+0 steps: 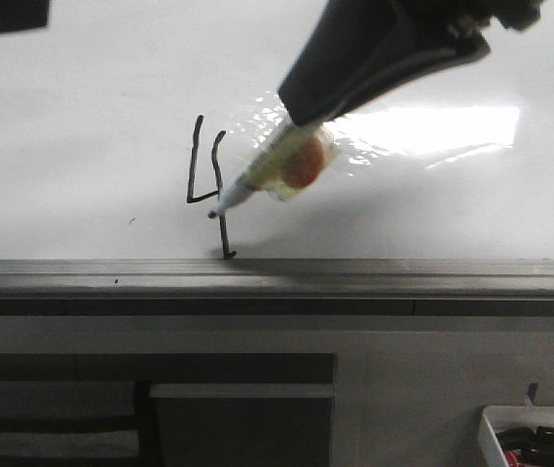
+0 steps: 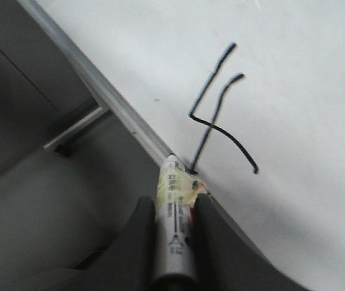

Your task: Write number 4 on whiteboard

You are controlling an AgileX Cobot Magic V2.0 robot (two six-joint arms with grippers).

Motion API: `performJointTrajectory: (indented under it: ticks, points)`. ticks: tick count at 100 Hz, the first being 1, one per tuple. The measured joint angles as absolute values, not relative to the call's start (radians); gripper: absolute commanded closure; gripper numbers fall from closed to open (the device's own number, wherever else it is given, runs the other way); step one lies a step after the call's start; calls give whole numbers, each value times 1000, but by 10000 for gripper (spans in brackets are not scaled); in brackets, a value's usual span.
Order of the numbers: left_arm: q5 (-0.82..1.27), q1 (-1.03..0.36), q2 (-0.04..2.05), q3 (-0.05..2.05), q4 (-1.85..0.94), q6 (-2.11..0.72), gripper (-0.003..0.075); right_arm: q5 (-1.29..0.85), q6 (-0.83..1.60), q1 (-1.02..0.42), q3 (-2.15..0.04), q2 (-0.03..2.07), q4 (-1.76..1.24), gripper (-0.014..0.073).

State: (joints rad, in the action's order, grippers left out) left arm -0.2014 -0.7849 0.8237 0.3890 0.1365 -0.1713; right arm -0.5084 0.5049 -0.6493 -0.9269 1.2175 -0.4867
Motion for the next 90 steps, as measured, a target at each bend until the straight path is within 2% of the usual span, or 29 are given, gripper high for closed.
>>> performJointTrajectory:
  ticks: [18, 47, 54, 66, 90]
  points:
    - [-263, -884, 1012, 389, 201, -171, 353, -595, 505, -698, -982, 1206, -475, 655]
    - [-359, -890, 1157, 409, 207, -171, 369, -649, 505, -725, -995, 1206, -467, 655]
    - [-359, -890, 1164, 409, 207, -171, 468, -660, 505, -725, -996, 1206, -467, 655]
    - [-364, -892, 1167, 409, 207, -171, 738, -661, 505, -725, -999, 1206, -465, 655]
    - [-365, -896, 1169, 409, 234, -190, 741, -659, 505, -725, -1003, 1206, -465, 651]
